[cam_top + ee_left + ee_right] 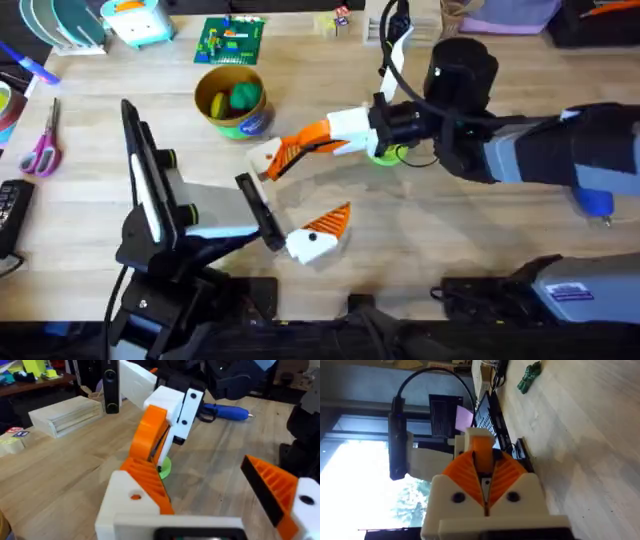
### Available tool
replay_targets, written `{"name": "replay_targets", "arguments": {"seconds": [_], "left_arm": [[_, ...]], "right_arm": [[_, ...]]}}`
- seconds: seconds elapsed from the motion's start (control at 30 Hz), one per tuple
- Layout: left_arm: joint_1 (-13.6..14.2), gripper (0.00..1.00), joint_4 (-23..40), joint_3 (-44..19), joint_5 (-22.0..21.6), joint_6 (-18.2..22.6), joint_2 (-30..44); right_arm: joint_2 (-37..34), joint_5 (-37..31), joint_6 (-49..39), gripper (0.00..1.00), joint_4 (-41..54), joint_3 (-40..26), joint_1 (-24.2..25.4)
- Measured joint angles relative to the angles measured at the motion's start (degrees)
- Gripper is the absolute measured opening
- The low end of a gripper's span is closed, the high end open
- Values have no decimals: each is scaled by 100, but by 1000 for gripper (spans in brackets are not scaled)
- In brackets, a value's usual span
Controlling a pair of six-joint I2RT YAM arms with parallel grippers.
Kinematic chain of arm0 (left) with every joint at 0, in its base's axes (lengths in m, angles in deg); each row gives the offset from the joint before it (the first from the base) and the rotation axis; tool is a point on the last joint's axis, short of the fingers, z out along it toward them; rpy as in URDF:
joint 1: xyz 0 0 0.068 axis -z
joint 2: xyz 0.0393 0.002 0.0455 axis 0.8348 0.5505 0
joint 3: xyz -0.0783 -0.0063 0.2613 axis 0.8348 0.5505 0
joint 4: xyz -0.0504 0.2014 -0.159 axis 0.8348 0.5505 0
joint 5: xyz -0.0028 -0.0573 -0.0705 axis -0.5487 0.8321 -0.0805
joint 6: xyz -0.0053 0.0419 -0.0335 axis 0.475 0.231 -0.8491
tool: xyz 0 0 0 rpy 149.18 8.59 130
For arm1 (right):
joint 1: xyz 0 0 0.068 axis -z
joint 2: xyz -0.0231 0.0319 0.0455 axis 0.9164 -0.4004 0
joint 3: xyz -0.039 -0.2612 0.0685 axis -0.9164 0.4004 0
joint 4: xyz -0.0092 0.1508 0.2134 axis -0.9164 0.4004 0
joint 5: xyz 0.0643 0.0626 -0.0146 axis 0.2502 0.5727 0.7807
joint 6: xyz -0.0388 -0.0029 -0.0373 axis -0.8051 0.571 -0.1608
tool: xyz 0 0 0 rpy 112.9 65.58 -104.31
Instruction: Pick up the gripper from the table and insert it into the empty holder that is missing its gripper. Then pick up a screw, insert it into the mounting hole, and use the screwdriver to tighten it. Finally, clean up the table by picking up the vegetable and placing it into the bucket.
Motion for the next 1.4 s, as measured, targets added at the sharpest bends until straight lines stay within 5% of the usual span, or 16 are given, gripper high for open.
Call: {"name": "replay_targets", "arguments": {"seconds": [0.47,1.4], "left_arm": [[0,991,-12,0,-189,-4,0],[-44,991,-46,0,-1337,-118,2]], "right_arm": [[0,-367,153,13,-70,0,-48],[2,-2636,890,13,-405,-15,-932]]}}
